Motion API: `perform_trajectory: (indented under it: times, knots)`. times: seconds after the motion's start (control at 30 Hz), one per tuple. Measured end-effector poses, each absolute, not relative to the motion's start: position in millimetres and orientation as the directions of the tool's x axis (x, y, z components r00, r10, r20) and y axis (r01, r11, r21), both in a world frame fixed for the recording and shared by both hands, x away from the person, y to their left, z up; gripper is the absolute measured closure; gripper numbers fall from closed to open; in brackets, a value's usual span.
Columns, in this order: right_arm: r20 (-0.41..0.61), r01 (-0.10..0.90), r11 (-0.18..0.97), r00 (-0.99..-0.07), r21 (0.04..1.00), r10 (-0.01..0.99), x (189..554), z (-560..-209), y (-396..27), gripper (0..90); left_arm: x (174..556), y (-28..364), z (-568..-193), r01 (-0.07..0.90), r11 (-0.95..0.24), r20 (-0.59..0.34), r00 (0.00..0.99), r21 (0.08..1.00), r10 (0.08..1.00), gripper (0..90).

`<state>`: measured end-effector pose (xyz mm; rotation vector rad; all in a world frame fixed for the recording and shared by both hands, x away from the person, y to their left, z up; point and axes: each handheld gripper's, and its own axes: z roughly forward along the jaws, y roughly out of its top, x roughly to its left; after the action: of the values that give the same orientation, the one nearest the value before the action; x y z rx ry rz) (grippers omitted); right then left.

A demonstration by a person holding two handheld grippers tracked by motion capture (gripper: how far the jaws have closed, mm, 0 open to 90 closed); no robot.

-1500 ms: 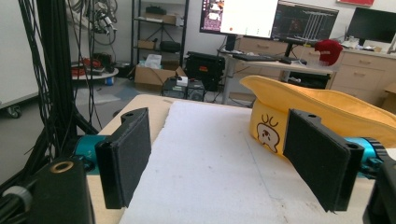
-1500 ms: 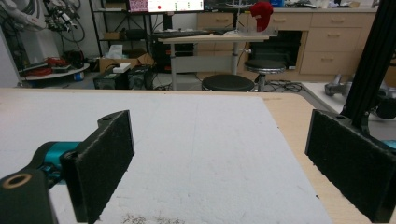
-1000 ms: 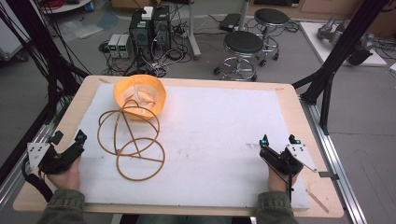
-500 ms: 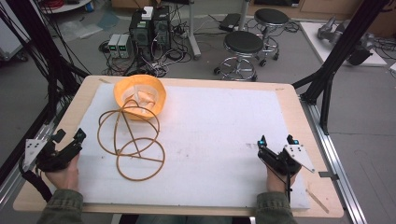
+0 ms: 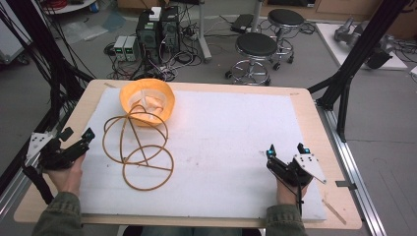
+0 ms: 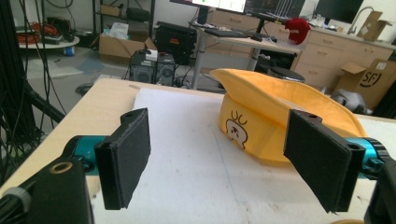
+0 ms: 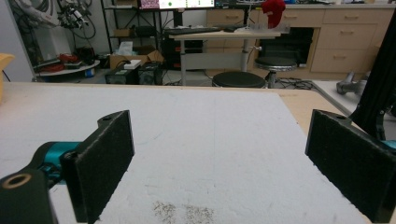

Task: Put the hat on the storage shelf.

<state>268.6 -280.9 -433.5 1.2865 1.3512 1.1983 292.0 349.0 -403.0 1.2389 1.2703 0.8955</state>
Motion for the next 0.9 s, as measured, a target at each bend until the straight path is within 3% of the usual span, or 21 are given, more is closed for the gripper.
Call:
perform_trajectory:
  times: [0.33,0.67,0.9]
  knots:
    - [0.02,0.142,-0.011,-0.058,0.99,0.998,267,-434,-282,6.8,318,355,-385,0.186,0.163,-0.187,0.118,0.969,0.975,23.4]
    - [0.022,0.141,-0.013,-0.063,0.99,0.998,267,-434,-283,6.8,352,351,-382,0.24,0.171,-0.214,0.167,0.956,0.962,24.1]
    - [0.023,0.144,-0.013,-0.069,0.99,0.997,267,-434,-284,6.8,368,340,-376,0.24,0.09,-0.134,0.176,0.967,0.975,27.5]
